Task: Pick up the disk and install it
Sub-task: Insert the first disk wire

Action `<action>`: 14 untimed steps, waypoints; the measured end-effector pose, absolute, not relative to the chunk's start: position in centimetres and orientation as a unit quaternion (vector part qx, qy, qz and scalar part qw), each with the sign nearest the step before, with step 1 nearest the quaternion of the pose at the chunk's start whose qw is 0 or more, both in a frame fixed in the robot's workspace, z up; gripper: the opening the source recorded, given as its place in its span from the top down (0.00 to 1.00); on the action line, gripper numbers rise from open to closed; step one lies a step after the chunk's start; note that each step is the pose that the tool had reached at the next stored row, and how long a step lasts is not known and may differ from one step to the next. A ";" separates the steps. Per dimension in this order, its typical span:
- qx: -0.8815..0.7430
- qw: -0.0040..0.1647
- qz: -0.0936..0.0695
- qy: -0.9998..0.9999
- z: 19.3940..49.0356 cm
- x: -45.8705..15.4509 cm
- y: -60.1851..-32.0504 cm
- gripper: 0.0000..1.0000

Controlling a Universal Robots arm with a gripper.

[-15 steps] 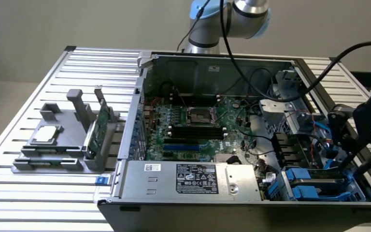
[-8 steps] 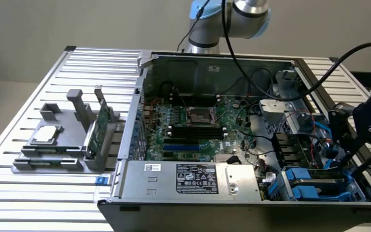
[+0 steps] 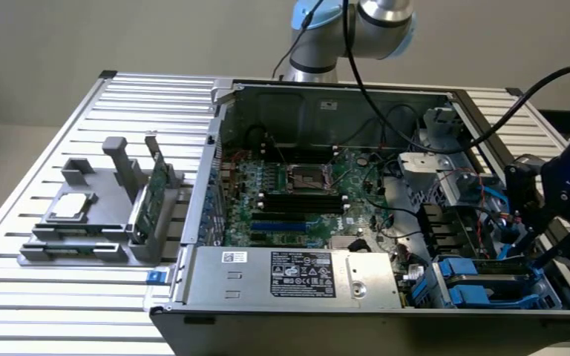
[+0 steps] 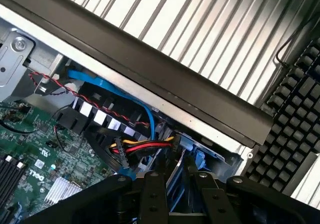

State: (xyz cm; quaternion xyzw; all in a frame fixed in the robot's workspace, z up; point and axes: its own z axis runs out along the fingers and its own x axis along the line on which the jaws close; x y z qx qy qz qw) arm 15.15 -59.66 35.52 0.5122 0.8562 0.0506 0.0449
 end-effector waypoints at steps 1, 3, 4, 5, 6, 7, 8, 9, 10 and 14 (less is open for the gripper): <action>0.519 0.045 0.051 0.852 35.5 15.1 -59.7 0.72; 0.531 0.045 0.051 0.844 35.3 15.1 -59.7 0.72; 0.538 0.045 0.051 0.840 35.2 15.1 -59.7 0.72; 0.544 0.045 0.051 0.836 35.2 15.1 -59.7 0.72; 0.550 0.046 0.051 0.832 35.1 15.1 -59.7 0.72; 0.556 0.046 0.051 0.828 35.0 15.1 -59.7 0.72; 0.563 0.046 0.051 0.824 35.0 15.1 -59.7 0.72; 0.568 0.046 0.051 0.820 34.9 15.1 -59.7 0.72; 0.574 0.046 0.051 0.816 34.9 15.1 -59.7 0.72; 0.591 0.044 0.054 0.803 34.8 15.1 -59.7 0.72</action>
